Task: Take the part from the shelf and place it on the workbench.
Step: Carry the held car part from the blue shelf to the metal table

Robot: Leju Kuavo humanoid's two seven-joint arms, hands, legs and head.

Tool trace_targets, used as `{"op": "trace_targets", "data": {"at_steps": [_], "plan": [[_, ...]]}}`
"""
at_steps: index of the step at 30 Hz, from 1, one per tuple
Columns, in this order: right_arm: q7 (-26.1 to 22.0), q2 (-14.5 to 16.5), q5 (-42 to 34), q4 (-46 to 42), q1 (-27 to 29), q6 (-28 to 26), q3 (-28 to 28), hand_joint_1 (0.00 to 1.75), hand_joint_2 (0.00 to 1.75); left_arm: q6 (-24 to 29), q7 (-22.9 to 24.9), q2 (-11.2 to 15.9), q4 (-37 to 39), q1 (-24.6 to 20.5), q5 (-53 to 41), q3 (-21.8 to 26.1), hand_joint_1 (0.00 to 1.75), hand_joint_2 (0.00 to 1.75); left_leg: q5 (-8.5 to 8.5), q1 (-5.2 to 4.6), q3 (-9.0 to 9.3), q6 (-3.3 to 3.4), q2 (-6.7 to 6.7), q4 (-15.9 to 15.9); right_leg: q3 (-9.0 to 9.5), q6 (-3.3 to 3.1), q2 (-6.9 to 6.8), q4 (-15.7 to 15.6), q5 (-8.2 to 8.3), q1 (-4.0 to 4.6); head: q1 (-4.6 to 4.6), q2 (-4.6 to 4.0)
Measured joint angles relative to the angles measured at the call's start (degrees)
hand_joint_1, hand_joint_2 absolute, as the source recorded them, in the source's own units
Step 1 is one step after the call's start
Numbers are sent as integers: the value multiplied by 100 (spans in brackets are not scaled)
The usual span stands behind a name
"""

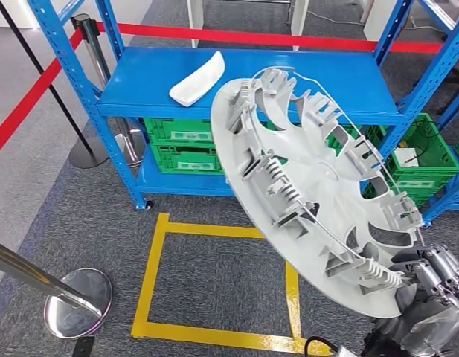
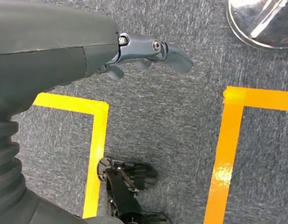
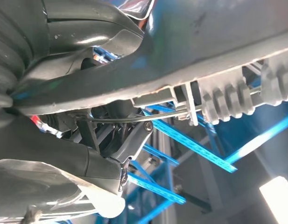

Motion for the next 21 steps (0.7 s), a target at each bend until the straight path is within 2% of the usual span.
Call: {"op": "trace_targets", "data": {"at_steps": [1, 2, 3, 4, 5, 6, 7, 8, 9, 10, 11, 12, 13, 14, 15, 16, 17, 18, 19, 21], "plan": [[-4, 0, -3, -3, 4, 0, -3, 175, 175, 0, 1, -6, 0, 1, -2, 0, 0, 175, 52, 3, -55, 49, 13, -1, -24, 37, 8, 11, 5, -8, -3, 0], [-9, 0, -7, -4, 7, 0, -4, 175, 175, 0, 1, -9, 0, -2, -2, 0, 0, 175, 113, 9, -115, 103, 25, -7, -65, 75, 22, 65, -83, -15, 4, 0], [-16, 0, -10, -6, 9, 0, -7, 175, 175, 1, 2, -10, -2, -6, -2, 0, 0, 175, 181, 18, -185, 149, 39, -18, -134, 108, 39, 203, -276, -21, 12, 0], [-23, 0, -14, -6, 10, 0, -9, 175, 175, 1, 2, -10, -3, -11, -2, 0, 0, 175, 253, 24, -265, 183, 52, -22, -222, 135, 55, 458, -567, -31, 21, 0], [-31, 0, -19, -6, 10, 0, -10, 175, 175, 2, 3, -6, -5, -14, -2, 0, 0, 175, 327, 20, -357, 203, 56, -20, -319, 158, 63, 801, -867, -36, 33, 0], [-39, 0, -25, -6, 11, 1, -12, 175, 175, 2, 3, -3, -7, -13, -3, 0, 0, 175, 406, 15, -456, 209, 61, -17, -395, 173, 66, 1166, -1086, -41, 37, 0], [-46, 0, -33, -6, 13, 2, -14, 175, 175, 0, 3, -3, -7, -13, -5, 0, 0, 175, 490, 10, -564, 206, 64, -12, -412, 184, 67, 1462, -1167, -44, 39, 0], [-56, 0, -43, -6, 14, 3, -18, 175, 175, -1, 3, -4, -7, -12, -7, 0, 0, 175, 570, 6, -671, 199, 67, -6, -357, 185, 67, 1604, -1098, -45, 40, 0], [-68, 0, -52, -6, 14, 5, -22, 175, 175, -2, 3, -5, -7, -12, -9, 0, 0, 175, 648, 4, -773, 188, 69, 0, -211, 178, 68, 1561, -931, -46, 40, 0], [-80, 0, -57, -6, 13, 8, -27, 175, 175, -2, 3, -6, -7, -13, -11, 0, 0, 175, 725, 3, -863, 172, 68, 6, 43, 160, 68, 1315, -748, -45, 41, 0], [-93, 0, -62, -7, 11, 10, -31, 175, 175, -2, 3, -7, -7, -16, -12, 1, 0, 175, 797, -2, -936, 153, 67, 13, 389, 132, 70, 902, -660, -41, 39, 1], [-104, 1, -64, -11, 6, 14, -35, 175, 175, -2, 3, -9, -7, -18, -13, 1, 0, 175, 867, -10, -995, 130, 64, 22, 778, 98, 71, 385, -672, -33, 39, 1], [-115, 3, -67, -15, 5, 17, -39, 175, 175, -2, 3, -10, -7, -21, -17, 2, 0, 175, 942, -16, -1033, 103, 61, 22, 1069, 70, 72, -46, -739, -23, 36, 1], [-125, 6, -73, -20, 6, 20, -44, 175, 175, -2, 3, -11, -7, -22, -24, 2, 0, 175, 1016, -16, -1058, 72, 60, 11, 1240, 45, 75, -336, -815, -8, 41, 1], [-135, 9, -79, -25, 8, 23, -49, 175, 175, -2, 3, -12, -7, -20, -31, 1, 0, 175, 1092, -12, -1072, 38, 59, -11, 1282, 21, 76, -467, -831, 7, 44, 0], [-142, 12, -86, -26, 10, 25, -54, 175, 175, -2, 2, -9, -7, -16, -37, 1, 0, 175, 1147, -1, -1084, 0, 56, -37, 1218, -7, 71, -463, -784, 4, 44, 0], [-147, 15, -92, -28, 9, 28, -60, 175, 175, -2, 2, -5, -7, -8, -40, 1, 0, 175, 1096, 10, -1106, -39, 51, -23, 1158, -49, 62, -461, -718, 0, 47, 0], [-149, 18, -96, -28, 8, 31, -65, 175, 175, -2, 2, -1, -7, 2, -42, 2, 0, 175, 922, 17, -1145, -74, 45, 81, 1089, -96, 51, -461, -642, -7, 34, 0], [-150, 23, -100, -28, 7, 34, -72, 175, 175, -3, 2, 3, -7, 10, -44, 2, 0, 175, 632, 24, -1202, -105, 39, 309, 1008, -133, 39, -463, -562, -18, 24, 0], [-152, 31, -108, -28, 8, 39, -87, 175, 175, -4, 1, 3, -7, 17, -47, 2, 0, 175, 0, 31, -1331, -148, 36, 1056, 826, -170, 29, -440, -413, -10, 8, 0]]}}
